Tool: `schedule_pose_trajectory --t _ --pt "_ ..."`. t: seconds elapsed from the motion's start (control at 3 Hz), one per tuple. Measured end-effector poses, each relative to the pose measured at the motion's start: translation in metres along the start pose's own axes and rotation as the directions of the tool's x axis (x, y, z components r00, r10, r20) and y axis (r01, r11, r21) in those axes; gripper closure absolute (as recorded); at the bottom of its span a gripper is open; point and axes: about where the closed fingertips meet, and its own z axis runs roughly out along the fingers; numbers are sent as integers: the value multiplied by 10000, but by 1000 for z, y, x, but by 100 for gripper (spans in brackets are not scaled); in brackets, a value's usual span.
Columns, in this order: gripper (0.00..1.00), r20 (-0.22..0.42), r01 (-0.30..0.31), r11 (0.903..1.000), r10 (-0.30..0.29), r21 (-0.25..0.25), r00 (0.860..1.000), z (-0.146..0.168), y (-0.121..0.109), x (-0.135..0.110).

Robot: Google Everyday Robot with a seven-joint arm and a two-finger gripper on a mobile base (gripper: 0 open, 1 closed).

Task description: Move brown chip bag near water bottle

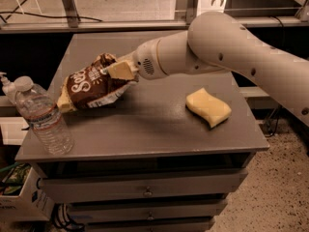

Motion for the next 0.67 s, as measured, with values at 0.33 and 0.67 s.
schedule_pose_trajectory --t 0.33,0.67 --pt "12 -58 -17 9997 16 -228 10000 1 4 0" --pt "0 -132 -36 9988 30 -497 9999 1 6 2"
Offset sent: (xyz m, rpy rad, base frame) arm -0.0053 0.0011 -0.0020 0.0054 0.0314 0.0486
